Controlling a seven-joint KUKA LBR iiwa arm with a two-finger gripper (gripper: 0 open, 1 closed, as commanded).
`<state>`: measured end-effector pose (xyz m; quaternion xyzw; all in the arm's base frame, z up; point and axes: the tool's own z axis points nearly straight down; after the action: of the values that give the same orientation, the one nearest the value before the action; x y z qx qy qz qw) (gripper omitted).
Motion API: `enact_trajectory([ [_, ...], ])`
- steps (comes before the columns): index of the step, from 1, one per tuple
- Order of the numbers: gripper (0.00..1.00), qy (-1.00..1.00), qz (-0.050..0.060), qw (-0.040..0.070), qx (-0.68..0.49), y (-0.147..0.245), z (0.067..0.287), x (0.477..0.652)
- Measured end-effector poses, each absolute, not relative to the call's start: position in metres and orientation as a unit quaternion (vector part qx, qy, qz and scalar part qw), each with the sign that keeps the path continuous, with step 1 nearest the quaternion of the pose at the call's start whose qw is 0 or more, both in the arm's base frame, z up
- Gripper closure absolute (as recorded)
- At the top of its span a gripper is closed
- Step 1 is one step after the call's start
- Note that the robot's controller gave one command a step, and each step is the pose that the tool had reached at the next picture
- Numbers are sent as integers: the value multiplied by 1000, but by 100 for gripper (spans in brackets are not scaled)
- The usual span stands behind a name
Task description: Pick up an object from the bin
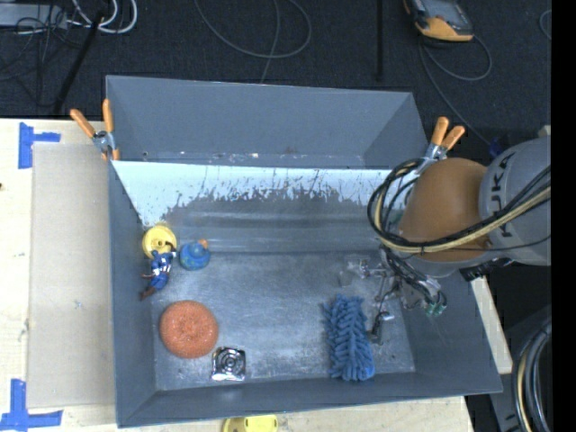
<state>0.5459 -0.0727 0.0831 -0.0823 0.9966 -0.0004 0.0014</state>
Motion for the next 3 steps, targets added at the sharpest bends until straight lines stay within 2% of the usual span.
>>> enact_trajectory([
  [1,0,993,1,-2,-114,-65,79,520],
  [2,0,995,1,-1,-102,-64,78,521],
  [3,0,998,1,-2,-67,-53,108,521],
])
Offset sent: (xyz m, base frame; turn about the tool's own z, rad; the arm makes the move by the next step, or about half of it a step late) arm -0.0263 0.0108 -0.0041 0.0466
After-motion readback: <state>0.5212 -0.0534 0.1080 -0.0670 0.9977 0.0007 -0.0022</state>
